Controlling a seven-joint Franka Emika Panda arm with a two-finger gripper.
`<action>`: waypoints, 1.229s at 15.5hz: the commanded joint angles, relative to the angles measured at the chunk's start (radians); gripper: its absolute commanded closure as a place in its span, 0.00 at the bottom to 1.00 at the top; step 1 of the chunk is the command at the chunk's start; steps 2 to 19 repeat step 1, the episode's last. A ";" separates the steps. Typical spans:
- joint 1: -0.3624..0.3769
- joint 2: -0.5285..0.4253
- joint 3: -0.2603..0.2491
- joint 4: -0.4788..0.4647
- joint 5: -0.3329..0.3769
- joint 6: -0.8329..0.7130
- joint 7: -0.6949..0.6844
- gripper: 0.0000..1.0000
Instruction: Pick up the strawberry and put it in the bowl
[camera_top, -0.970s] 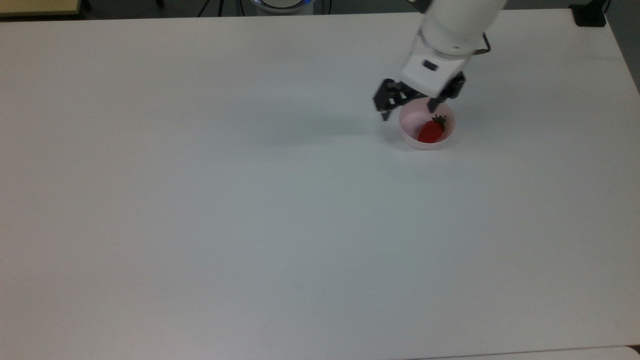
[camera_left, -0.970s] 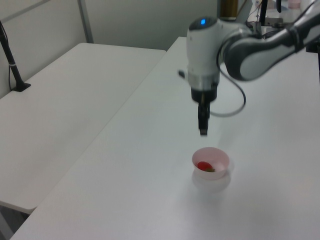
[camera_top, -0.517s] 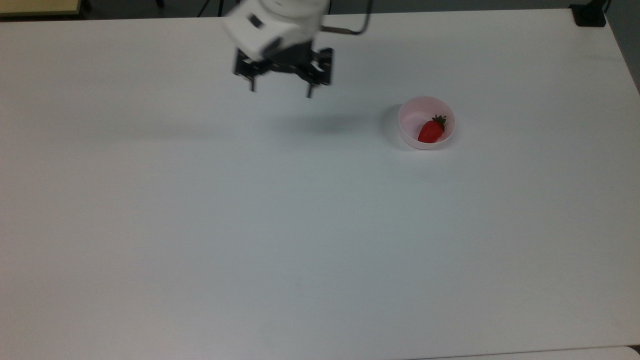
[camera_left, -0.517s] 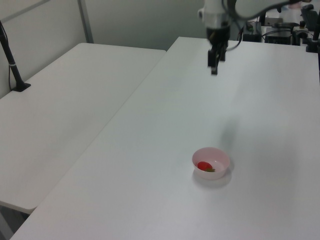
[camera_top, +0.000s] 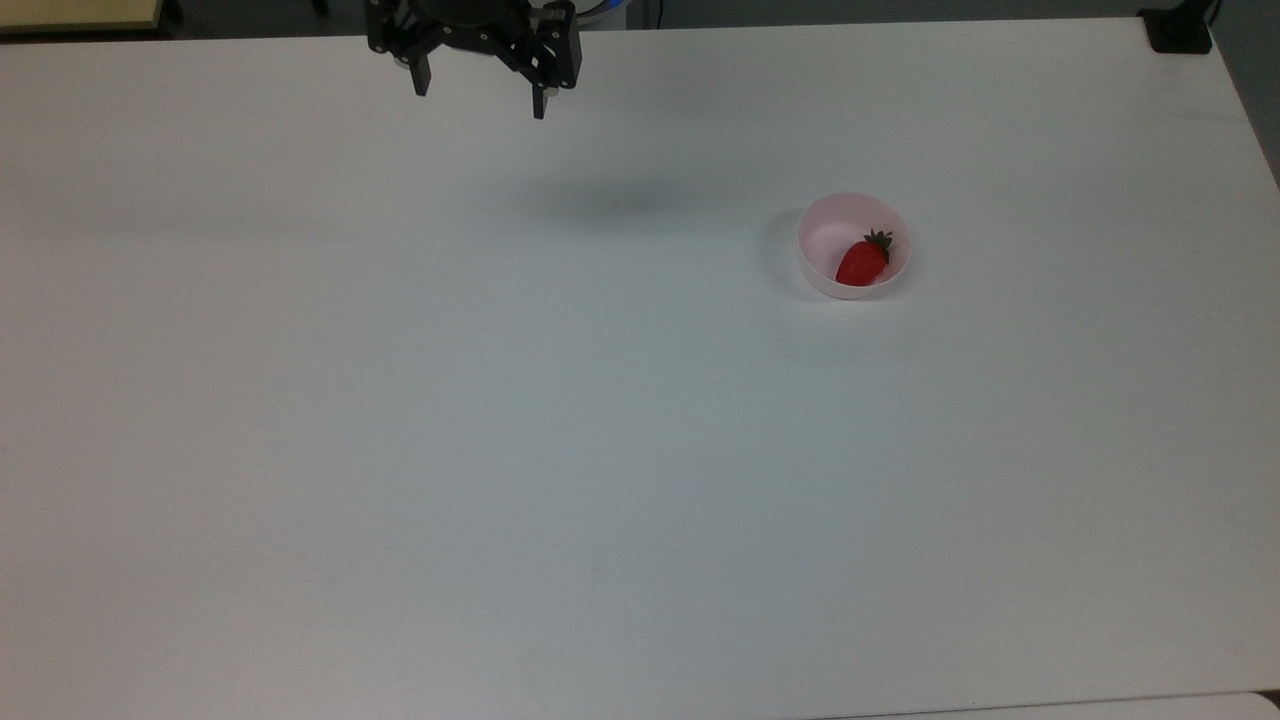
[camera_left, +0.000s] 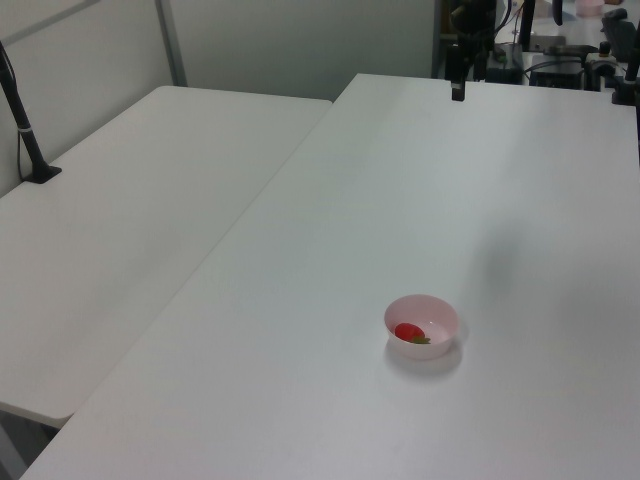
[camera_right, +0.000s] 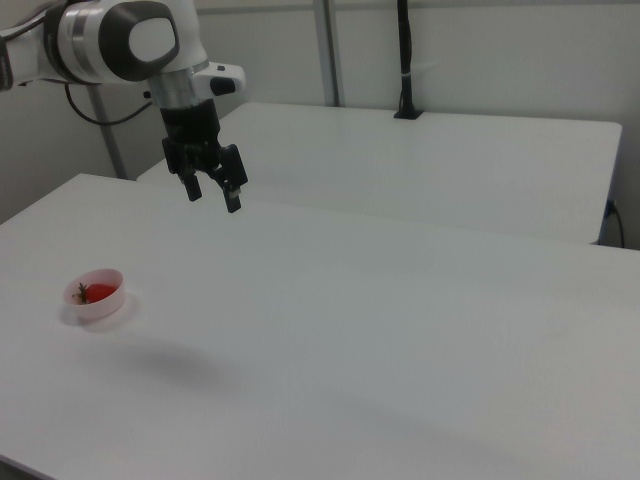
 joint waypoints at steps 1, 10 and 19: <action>-0.003 -0.023 -0.005 -0.028 0.020 -0.008 -0.009 0.00; -0.003 -0.023 -0.005 -0.028 0.020 -0.008 -0.009 0.00; -0.003 -0.023 -0.005 -0.028 0.020 -0.008 -0.009 0.00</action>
